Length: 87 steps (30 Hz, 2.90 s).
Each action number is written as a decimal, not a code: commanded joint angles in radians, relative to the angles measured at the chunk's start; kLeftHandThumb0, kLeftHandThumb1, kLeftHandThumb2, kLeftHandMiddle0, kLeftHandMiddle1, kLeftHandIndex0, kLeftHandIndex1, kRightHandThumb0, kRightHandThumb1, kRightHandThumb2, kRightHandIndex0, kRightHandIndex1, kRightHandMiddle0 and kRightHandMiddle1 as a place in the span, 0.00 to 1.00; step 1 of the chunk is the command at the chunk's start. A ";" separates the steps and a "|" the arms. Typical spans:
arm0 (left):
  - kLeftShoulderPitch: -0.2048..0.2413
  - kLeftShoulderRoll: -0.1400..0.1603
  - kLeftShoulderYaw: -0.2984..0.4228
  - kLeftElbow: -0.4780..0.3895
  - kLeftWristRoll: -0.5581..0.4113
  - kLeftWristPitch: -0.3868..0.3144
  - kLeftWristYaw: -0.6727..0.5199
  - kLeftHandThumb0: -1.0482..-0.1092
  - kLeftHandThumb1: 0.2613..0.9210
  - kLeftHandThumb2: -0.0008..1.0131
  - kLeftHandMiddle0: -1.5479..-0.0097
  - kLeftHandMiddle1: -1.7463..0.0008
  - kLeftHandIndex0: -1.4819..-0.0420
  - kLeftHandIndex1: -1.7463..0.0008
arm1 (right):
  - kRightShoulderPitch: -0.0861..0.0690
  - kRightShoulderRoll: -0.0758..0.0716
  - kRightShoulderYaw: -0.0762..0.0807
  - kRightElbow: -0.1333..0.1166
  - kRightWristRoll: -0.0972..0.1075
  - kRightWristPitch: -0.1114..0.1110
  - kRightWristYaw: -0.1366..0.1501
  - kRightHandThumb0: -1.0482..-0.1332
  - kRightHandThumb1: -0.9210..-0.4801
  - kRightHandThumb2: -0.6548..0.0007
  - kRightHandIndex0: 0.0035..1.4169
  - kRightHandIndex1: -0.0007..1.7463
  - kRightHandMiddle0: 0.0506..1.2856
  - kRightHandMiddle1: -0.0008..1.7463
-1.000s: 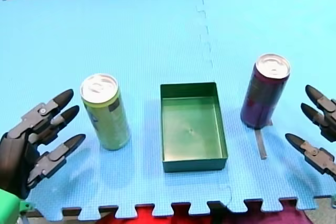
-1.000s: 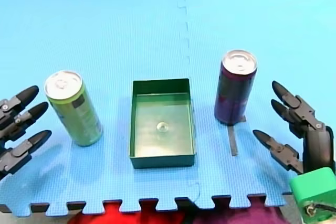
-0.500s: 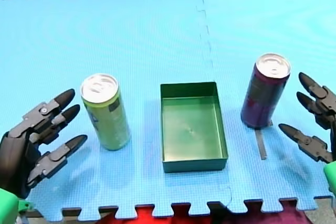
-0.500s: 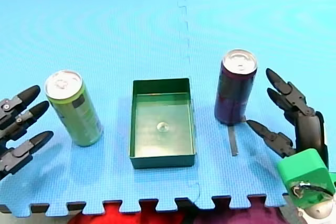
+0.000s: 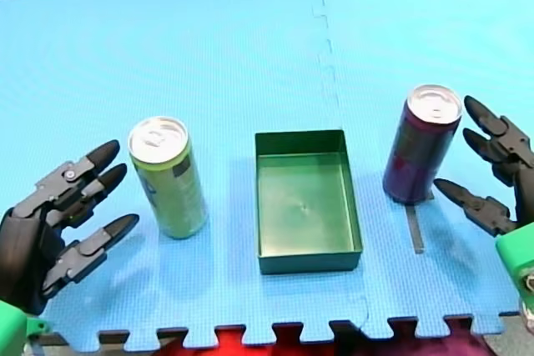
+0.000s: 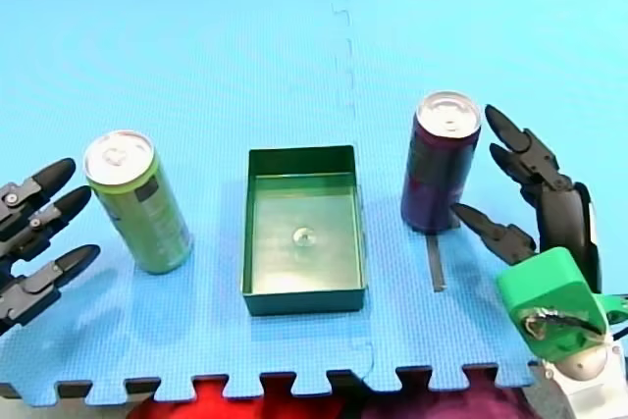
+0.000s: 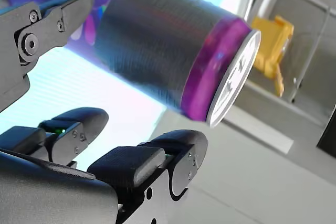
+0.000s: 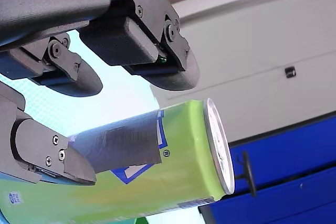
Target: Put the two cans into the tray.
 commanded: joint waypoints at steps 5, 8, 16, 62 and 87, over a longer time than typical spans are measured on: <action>0.004 0.008 -0.001 -0.004 0.019 0.009 0.030 0.00 0.82 0.01 0.60 1.00 0.58 1.00 | 0.007 -0.014 0.016 -0.008 0.010 0.025 0.028 0.00 0.06 0.89 0.40 0.00 0.31 0.00; 0.005 0.010 -0.002 -0.004 0.028 0.011 0.042 0.00 0.83 0.01 0.60 1.00 0.58 1.00 | 0.009 -0.010 0.015 -0.013 0.030 0.034 0.053 0.00 0.01 0.88 0.40 0.00 0.31 0.00; 0.008 0.013 -0.006 -0.007 0.034 0.012 0.053 0.00 0.85 0.01 0.60 1.00 0.58 1.00 | 0.002 0.007 0.024 -0.024 0.044 0.050 0.071 0.00 0.00 0.86 0.39 0.00 0.30 0.00; 0.037 0.015 -0.015 -0.062 0.040 0.019 0.081 0.00 0.88 0.01 0.58 1.00 0.57 1.00 | 0.059 0.073 -0.038 -0.116 0.186 0.100 0.274 0.00 0.00 0.88 0.36 0.00 0.30 0.00; 0.034 0.036 0.016 -0.061 -0.025 0.028 0.015 0.00 0.87 0.00 0.56 0.99 0.56 1.00 | 0.088 0.007 0.028 -0.158 0.067 0.152 0.119 0.00 0.00 0.85 0.11 0.00 0.12 0.00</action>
